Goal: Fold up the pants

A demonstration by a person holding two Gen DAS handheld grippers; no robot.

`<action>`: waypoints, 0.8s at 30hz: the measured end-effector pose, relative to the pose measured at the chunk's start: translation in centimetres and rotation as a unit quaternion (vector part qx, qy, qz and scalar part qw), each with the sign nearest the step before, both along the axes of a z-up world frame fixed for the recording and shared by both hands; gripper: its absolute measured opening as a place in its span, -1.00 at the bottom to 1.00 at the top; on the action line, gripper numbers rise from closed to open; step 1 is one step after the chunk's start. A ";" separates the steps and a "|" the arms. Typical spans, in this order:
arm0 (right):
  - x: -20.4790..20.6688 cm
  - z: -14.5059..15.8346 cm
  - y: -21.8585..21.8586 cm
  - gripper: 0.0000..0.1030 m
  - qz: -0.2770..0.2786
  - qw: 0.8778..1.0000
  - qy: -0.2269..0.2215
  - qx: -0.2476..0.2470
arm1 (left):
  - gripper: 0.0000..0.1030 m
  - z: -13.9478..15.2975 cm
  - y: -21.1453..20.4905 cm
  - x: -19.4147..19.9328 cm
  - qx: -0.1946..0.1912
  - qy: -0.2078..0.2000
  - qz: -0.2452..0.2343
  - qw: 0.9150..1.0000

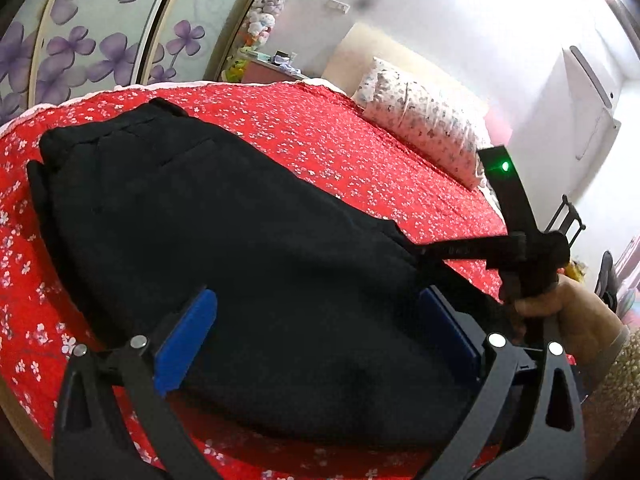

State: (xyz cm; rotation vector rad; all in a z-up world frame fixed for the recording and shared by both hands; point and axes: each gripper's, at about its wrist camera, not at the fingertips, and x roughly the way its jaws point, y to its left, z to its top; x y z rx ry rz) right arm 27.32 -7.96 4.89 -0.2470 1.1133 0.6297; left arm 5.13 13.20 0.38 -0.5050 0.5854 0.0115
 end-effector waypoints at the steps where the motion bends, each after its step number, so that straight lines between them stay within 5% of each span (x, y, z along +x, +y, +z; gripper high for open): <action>1: 0.3 1.0 0.0 -0.95 -0.009 1.000 -0.024 0.001 | 0.96 0.0 0.1 0.0 -0.004 -0.002 0.002 1.000; 8: 0.9 2.0 2.6 -0.96 0.010 0.990 -0.115 -0.078 | 0.96 0.1 0.2 0.1 -0.009 -0.008 0.008 1.000; 13: 1.2 -2.1 2.9 -0.94 0.010 0.990 -0.095 -0.101 | 0.96 0.3 -0.4 0.2 0.007 -0.004 0.010 1.000; 16: 0.9 -1.4 1.9 -0.62 -0.010 0.992 -0.090 -0.089 | 0.96 0.4 -0.4 0.3 0.011 -0.004 0.009 1.000; 18: 0.8 -0.5 0.9 -0.01 -0.028 0.992 -0.089 -0.085 | 0.96 0.5 -0.2 0.1 -0.001 -0.008 0.009 1.000; 20: -0.1 1.6 -1.5 0.25 -0.059 0.990 -0.115 -0.063 | 0.96 0.5 0.6 -0.1 -0.018 -0.013 0.010 1.000; 24: -3.3 4.5 -7.0 0.24 -0.104 0.989 -0.092 0.052 | 0.96 0.6 1.9 -0.6 -0.057 -0.025 0.016 0.998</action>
